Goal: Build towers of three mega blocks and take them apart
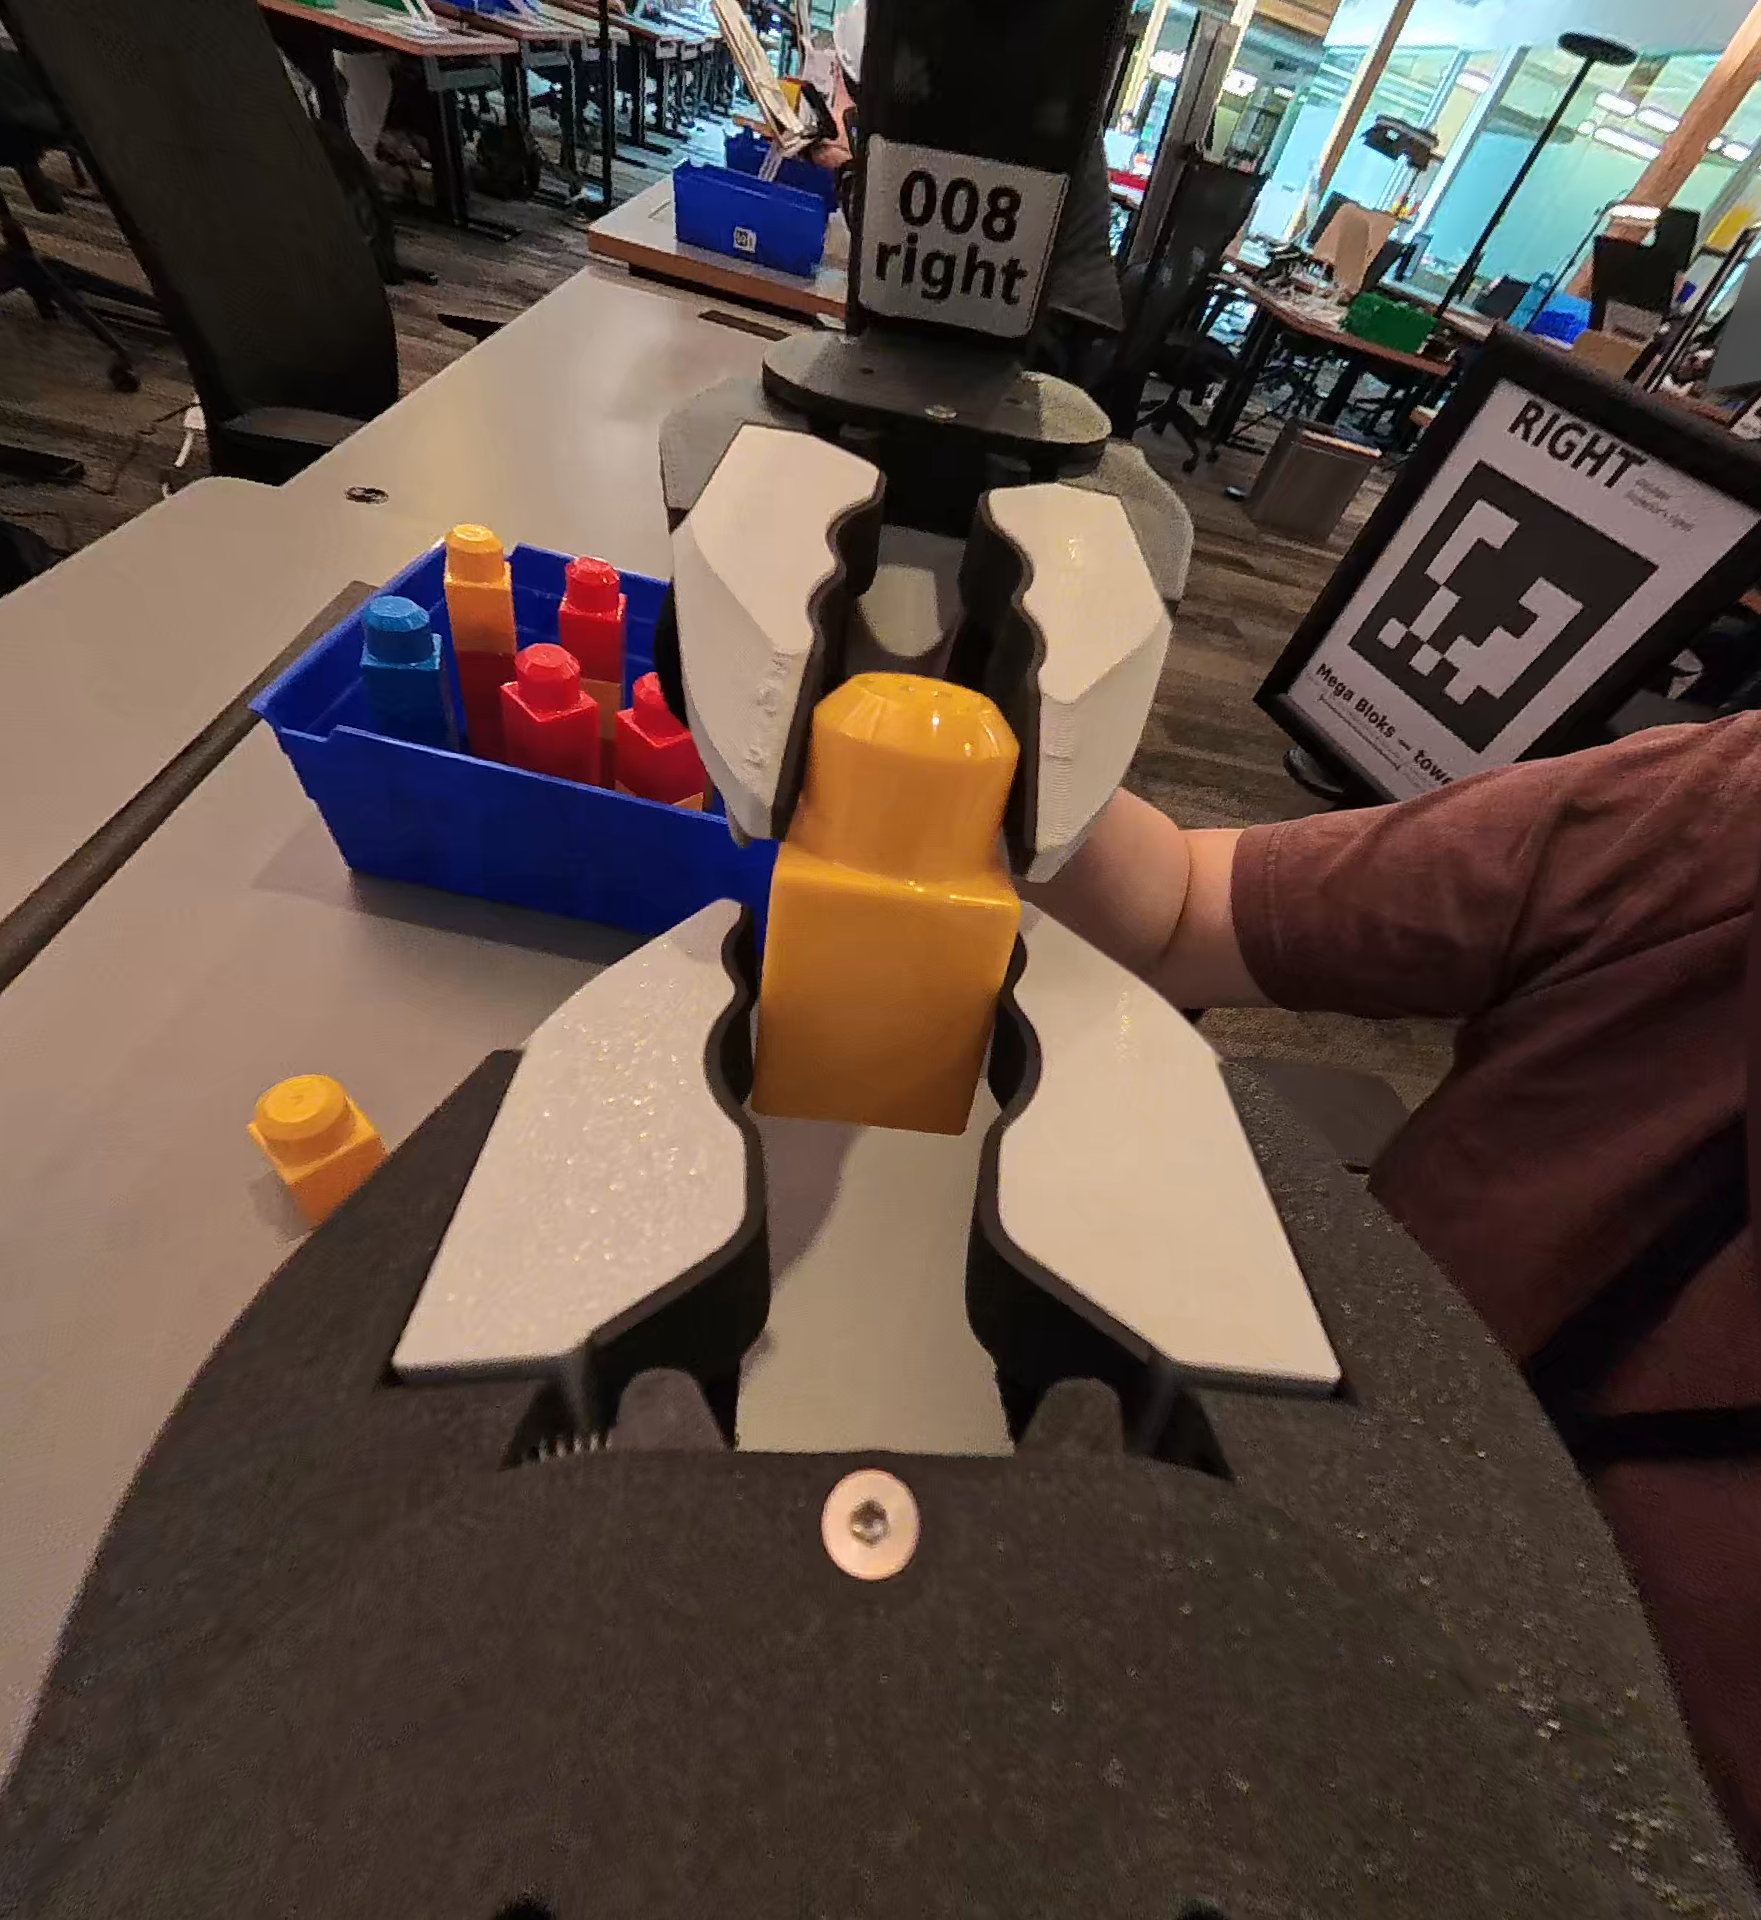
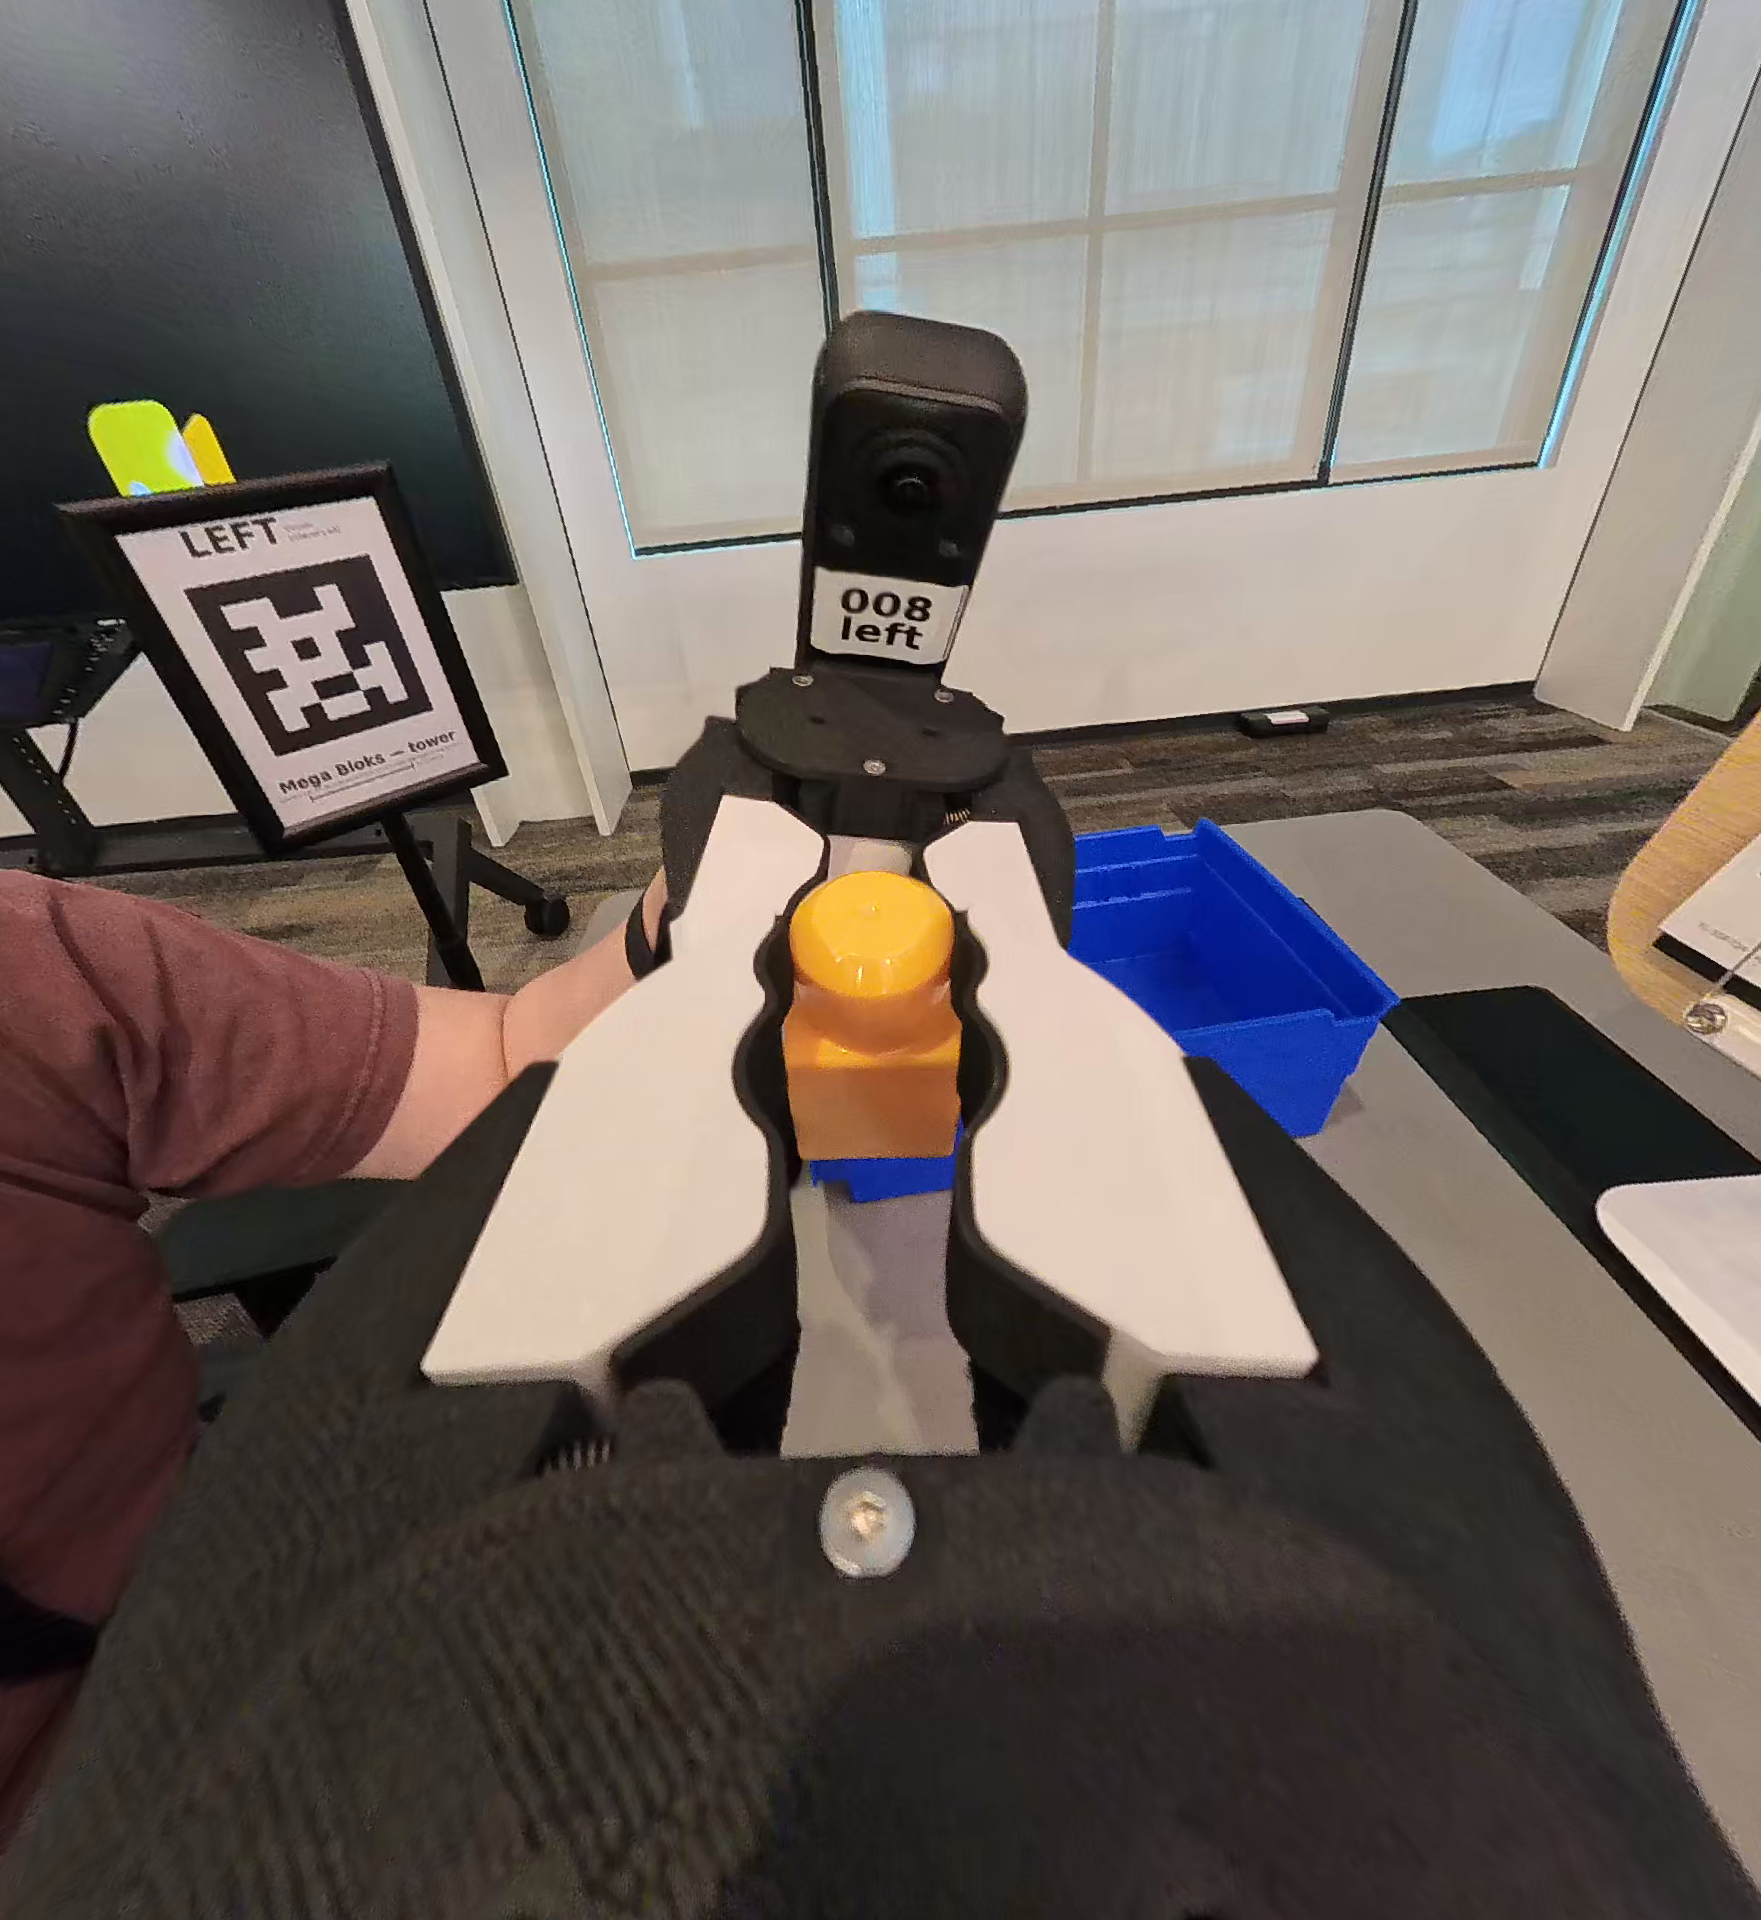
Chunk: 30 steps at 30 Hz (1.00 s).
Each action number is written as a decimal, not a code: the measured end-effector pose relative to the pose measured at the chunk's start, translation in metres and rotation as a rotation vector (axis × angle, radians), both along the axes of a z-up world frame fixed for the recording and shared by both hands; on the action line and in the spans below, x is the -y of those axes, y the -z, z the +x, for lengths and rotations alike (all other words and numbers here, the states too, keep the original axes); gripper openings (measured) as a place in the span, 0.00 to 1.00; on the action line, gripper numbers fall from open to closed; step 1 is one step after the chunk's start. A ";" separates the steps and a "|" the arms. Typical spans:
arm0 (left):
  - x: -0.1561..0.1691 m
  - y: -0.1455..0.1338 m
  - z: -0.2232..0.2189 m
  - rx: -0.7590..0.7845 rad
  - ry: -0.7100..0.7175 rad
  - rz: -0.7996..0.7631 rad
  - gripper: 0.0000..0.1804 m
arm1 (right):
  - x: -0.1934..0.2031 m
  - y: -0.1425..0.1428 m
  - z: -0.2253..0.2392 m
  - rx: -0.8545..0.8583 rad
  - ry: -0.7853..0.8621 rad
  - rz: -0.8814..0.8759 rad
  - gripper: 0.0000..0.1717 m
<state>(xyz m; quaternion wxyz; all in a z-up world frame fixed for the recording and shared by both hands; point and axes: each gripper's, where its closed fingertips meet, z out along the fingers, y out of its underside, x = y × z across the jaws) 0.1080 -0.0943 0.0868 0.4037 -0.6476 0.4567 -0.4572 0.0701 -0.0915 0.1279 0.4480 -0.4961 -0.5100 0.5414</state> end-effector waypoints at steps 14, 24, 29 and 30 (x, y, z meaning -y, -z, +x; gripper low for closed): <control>-0.003 0.006 0.000 -0.036 -0.010 0.029 0.21 | -0.002 0.001 0.001 0.012 0.006 -0.009 0.17; -0.003 0.002 -0.002 -0.027 -0.026 0.024 0.20 | -0.002 0.001 0.000 -0.001 0.001 -0.028 0.17; -0.017 -0.005 -0.026 -0.059 -0.139 0.088 0.20 | -0.021 -0.008 0.005 -0.071 0.111 -0.027 0.31; -0.021 -0.012 -0.037 -0.040 -0.174 0.098 0.20 | -0.033 -0.005 0.008 -0.068 0.171 -0.053 0.31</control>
